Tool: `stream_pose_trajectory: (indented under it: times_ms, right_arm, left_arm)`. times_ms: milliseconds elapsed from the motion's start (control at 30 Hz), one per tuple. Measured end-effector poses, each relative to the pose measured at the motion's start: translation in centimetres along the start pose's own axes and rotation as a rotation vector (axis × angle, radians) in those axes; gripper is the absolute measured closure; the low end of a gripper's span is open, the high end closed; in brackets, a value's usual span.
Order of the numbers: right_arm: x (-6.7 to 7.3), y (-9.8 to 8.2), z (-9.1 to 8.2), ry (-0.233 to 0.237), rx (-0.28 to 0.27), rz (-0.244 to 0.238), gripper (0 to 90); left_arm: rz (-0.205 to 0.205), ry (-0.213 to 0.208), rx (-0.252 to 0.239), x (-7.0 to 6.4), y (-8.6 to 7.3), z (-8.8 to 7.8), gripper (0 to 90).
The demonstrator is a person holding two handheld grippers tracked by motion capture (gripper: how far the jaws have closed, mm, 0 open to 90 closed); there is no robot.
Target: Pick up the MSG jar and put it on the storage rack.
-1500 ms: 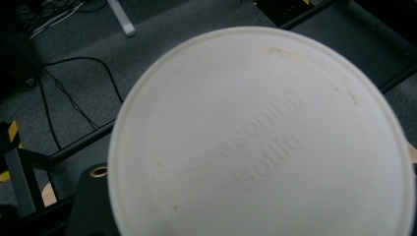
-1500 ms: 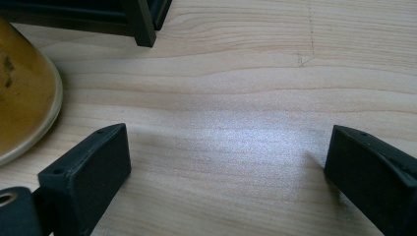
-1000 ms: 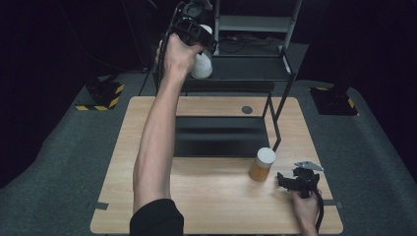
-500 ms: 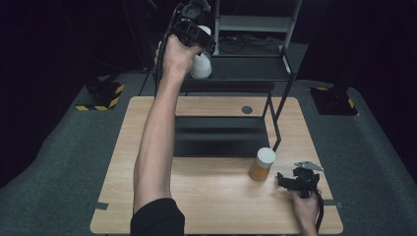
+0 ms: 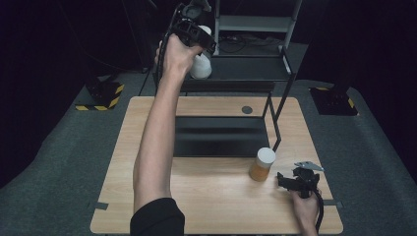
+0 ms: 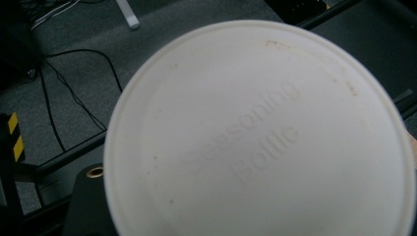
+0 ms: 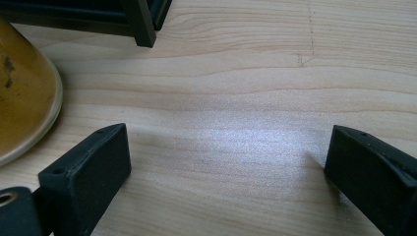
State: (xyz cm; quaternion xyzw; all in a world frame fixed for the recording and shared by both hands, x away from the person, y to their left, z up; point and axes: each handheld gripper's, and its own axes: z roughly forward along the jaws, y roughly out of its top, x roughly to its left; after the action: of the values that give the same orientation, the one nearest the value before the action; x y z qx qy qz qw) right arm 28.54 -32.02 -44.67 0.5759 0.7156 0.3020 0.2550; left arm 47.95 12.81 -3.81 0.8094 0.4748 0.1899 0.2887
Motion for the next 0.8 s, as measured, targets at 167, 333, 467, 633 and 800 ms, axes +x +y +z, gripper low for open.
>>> stream_pose_trajectory:
  times_ms: [167,333,467,633,800]
  right_arm:
    - [0.0,0.0,0.0,0.0,0.0,0.0,3.0]
    - [0.0,0.0,0.0,0.0,0.0,0.0,3.0]
    - [0.0,0.0,0.0,0.0,0.0,0.0,3.0]
    - [0.0,0.0,0.0,0.0,0.0,0.0,3.0]
    - [0.0,0.0,0.0,0.001,0.0,0.0,3.1]
  left_arm:
    - [-0.013,0.0,-0.044,0.5,-0.9,-1.2,11.4]
    - [0.004,0.01,-0.039,0.1,-1.3,-2.0,4.6]
    - [0.007,0.014,-0.043,0.1,-1.8,-2.5,2.9]
    - [0.004,-0.007,-0.057,0.5,-2.7,-2.9,3.0]
    - [0.01,-0.057,-0.064,1.4,-3.9,-3.4,4.1]
